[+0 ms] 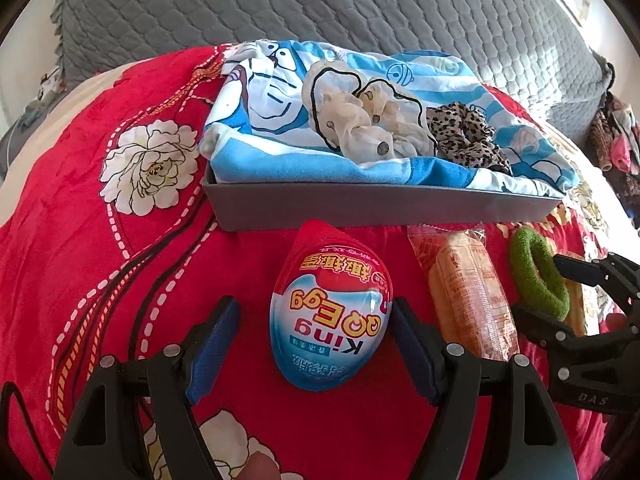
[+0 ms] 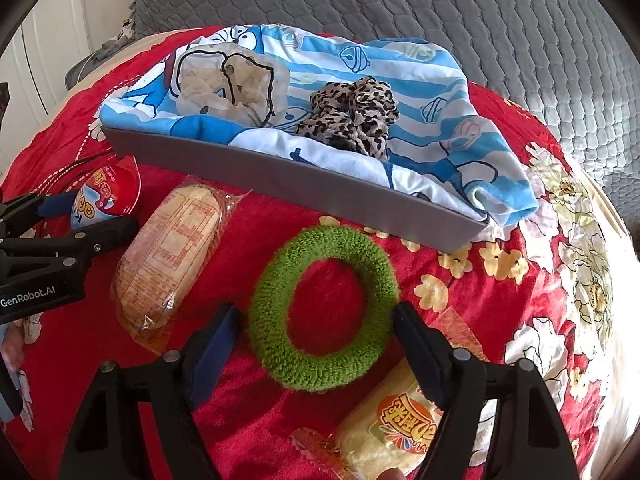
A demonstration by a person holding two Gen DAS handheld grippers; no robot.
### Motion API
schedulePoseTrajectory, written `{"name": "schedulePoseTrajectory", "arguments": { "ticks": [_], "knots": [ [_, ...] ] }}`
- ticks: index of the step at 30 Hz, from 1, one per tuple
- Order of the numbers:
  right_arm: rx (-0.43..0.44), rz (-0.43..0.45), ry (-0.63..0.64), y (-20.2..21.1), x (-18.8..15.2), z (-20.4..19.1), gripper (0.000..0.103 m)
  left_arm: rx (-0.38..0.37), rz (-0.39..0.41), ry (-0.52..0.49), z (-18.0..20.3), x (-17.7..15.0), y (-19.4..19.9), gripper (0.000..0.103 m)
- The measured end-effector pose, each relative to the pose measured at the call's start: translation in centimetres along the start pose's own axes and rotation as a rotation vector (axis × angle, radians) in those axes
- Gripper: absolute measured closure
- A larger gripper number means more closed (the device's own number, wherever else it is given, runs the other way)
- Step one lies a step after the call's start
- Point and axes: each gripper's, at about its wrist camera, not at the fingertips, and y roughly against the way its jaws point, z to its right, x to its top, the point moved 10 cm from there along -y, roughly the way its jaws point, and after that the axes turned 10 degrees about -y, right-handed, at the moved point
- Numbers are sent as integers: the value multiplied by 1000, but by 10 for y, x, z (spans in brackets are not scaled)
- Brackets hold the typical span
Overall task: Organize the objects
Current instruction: 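Move the left gripper to the blue egg while the right approaches the green ring, then grasp the blue QQ Egg with the left gripper while the right grasps the green ring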
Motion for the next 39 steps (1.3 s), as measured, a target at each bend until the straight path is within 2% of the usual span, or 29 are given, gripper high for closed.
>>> {"name": "schedulePoseTrajectory", "arguments": {
  "ticks": [4, 6, 8, 17, 25, 30, 39],
  "knots": [
    [5, 1, -15, 0, 1, 3, 33, -16, 3, -19, 4, 0, 1, 34],
    [3, 3, -15, 1, 2, 3, 36, -20, 5, -28, 6, 0, 2, 43],
    [1, 3, -12, 1, 1, 3, 37, -19, 5, -42, 8, 0, 3, 46],
    [-3, 15, 2, 2, 3, 3, 48, -42, 15, -37, 7, -3, 6, 46],
    [5, 20, 6, 6, 6, 3, 72, -42, 8, -35, 8, -5, 9, 46],
    [5, 23, 9, 8, 6, 4, 82, -37, 8, -36, 10, -6, 10, 46],
    [43, 15, 6, 13, 6, -1, 88, -39, 8, -33, 10, -9, 13, 46]
  ]
}}
